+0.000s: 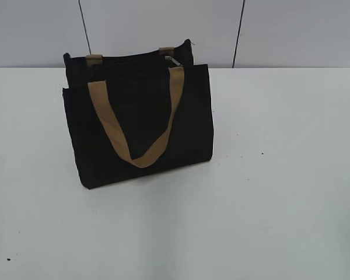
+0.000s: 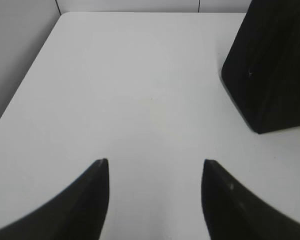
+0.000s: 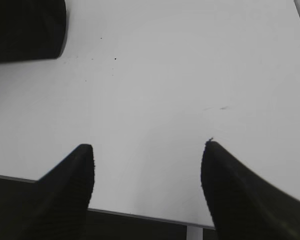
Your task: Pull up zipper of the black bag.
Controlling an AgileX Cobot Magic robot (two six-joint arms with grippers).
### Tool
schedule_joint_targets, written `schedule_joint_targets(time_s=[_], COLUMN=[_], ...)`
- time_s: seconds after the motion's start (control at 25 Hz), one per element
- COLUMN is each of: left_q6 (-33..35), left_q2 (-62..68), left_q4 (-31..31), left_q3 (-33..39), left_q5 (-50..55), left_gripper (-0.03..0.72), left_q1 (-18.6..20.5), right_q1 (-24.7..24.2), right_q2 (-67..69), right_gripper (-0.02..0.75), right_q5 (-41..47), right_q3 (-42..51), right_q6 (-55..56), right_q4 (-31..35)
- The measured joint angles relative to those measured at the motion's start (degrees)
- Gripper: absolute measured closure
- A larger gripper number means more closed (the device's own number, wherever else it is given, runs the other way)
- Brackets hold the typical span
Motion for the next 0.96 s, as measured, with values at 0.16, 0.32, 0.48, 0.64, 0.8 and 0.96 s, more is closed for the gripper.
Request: schedule_joint_targets(time_s=[0.16,0.32,0.48,0.64,0.8,0.96], left_q6=[0.0,0.0,0.0,0.0,0.0,0.0], left_q2=[-0.1,-0.1,-0.1,-0.1,-0.1,-0.1], left_q4=[0.0,0.0,0.0,0.0,0.0,0.0], left_q3=[0.0,0.0,0.0,0.0,0.0,0.0], left_q5=[0.0,0.0,0.0,0.0,0.0,0.0], left_gripper=[0.237,0.237,0.237,0.237,0.237,0.237], left_q1=[-1.3,-2.5,-2.5,-2.5,-2.5,-2.5], right_q1=[0.0,-1.5,-4.3,-4.5,-4.5,-4.5], right_q2=[0.0,0.0,0.0,0.0,0.0,0.0], right_gripper=[0.232,0.232,0.232,0.233,0.233,0.233], right_q5=[-0.1,-0.1,-0.1,-0.1,-0.1,-0.1], right_q3=[0.0,0.0,0.0,0.0,0.0,0.0], right_q6=[0.0,0.0,0.0,0.0,0.0,0.0], right_q4=[0.8,1.0,1.0,1.1,1.4,2.4])
